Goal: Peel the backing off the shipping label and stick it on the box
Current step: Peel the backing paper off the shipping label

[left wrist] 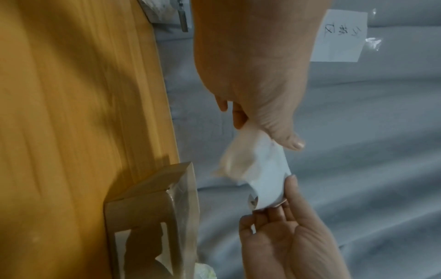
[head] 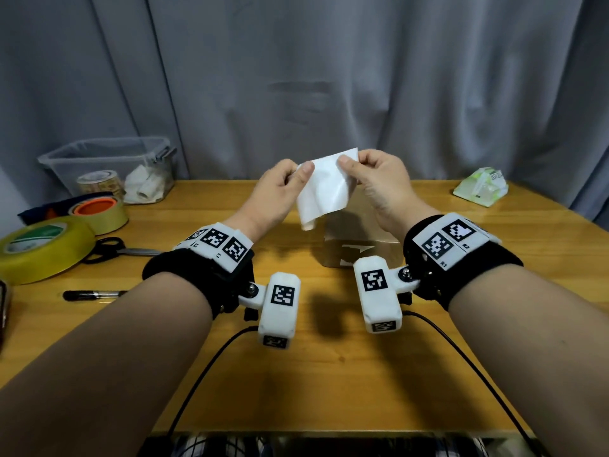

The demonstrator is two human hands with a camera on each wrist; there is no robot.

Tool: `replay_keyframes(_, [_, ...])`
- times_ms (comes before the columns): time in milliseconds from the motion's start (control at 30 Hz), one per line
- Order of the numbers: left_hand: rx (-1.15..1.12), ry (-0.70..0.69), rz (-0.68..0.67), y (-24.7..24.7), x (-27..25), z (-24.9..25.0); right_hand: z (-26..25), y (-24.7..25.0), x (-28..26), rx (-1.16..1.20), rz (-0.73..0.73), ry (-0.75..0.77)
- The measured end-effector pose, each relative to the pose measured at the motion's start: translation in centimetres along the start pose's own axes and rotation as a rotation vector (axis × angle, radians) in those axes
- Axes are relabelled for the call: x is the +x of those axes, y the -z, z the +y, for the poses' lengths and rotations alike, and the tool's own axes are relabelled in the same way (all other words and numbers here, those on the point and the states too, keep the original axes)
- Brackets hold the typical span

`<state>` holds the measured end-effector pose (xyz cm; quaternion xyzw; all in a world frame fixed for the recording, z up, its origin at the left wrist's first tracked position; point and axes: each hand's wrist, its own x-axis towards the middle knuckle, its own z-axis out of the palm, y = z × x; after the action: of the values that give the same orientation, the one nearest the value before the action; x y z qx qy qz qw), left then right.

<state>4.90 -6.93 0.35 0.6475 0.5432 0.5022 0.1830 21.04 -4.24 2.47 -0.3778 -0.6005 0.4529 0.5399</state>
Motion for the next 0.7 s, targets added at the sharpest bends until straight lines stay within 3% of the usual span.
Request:
replay_keyframes(233, [-0.221, 0.017, 0.066, 0.7, 0.5, 0.4, 0.3, 0.7, 0.9, 0.003, 0.113, -0.044])
replay_keyframes(700, [0.107, 0.083, 0.212, 0.2, 1.1, -2.0, 1.3, 0.1, 1.5, -0.042, 0.244, -0.003])
